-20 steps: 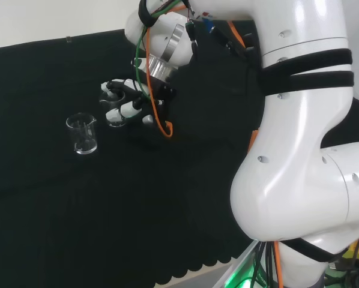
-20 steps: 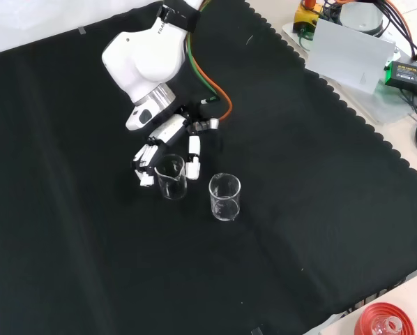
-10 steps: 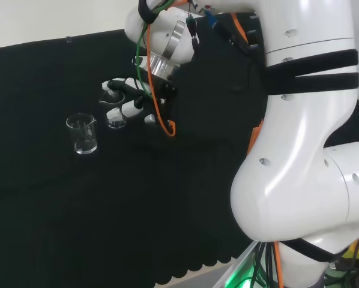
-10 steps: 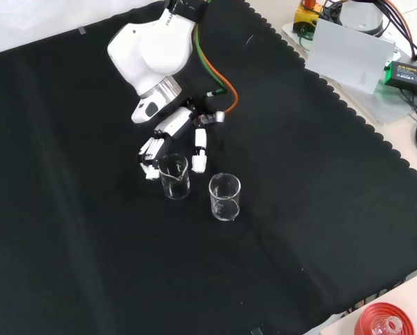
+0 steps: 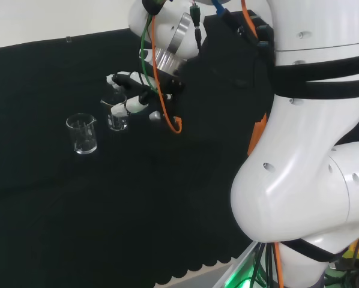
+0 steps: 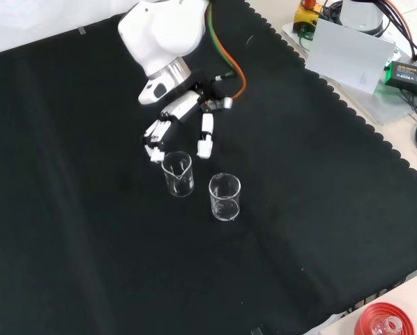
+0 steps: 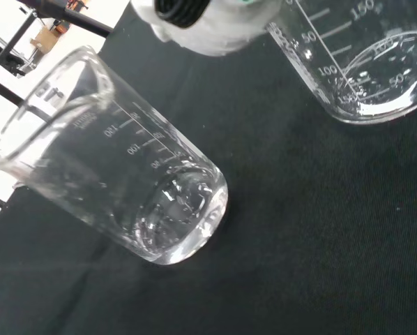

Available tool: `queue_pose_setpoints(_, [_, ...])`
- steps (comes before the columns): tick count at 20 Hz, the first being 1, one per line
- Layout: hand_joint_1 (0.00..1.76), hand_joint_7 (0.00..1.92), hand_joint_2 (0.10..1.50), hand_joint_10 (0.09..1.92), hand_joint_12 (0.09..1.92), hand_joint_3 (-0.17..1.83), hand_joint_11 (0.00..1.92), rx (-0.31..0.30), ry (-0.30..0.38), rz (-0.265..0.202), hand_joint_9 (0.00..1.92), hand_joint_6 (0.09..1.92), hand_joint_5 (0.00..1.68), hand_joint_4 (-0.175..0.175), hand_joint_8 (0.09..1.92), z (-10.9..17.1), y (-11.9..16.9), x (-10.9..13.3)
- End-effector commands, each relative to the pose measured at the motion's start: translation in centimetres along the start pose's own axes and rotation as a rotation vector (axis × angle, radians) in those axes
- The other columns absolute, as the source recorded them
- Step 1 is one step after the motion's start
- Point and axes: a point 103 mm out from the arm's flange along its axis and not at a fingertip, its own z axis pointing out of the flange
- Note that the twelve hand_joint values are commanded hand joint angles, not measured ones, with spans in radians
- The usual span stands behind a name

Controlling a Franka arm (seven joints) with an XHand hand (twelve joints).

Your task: Place the beaker back on the table.

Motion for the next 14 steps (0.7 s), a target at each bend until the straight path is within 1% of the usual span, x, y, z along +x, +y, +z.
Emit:
queue_pose_setpoints(1, [1.06, 0.09, 0.87, 0.83, 1.15, -0.17, 0.0, -0.07, -0.041, 0.029, 0.2, 0.09, 0.22, -0.118, 0.73, -2.6, -2.9, 0.9])
queue_pose_setpoints(6, [1.06, 0.1, 0.88, 0.83, 1.16, -0.17, 0.0, -0.108, -0.063, 0.038, 0.2, 0.09, 0.23, -0.118, 0.73, -4.3, -5.1, 1.8])
queue_pose_setpoints(8, [1.06, 0.11, 0.88, 0.83, 1.16, -0.17, 0.0, -0.117, -0.066, 0.037, 0.2, 0.09, 0.23, -0.119, 0.73, -5.6, -6.4, 1.6])
queue_pose_setpoints(14, [1.06, 0.11, 0.89, 0.83, 1.17, -0.17, 0.0, -0.122, -0.092, 0.047, 0.21, 0.09, 0.24, -0.119, 0.73, -5.9, -7.9, 3.0])
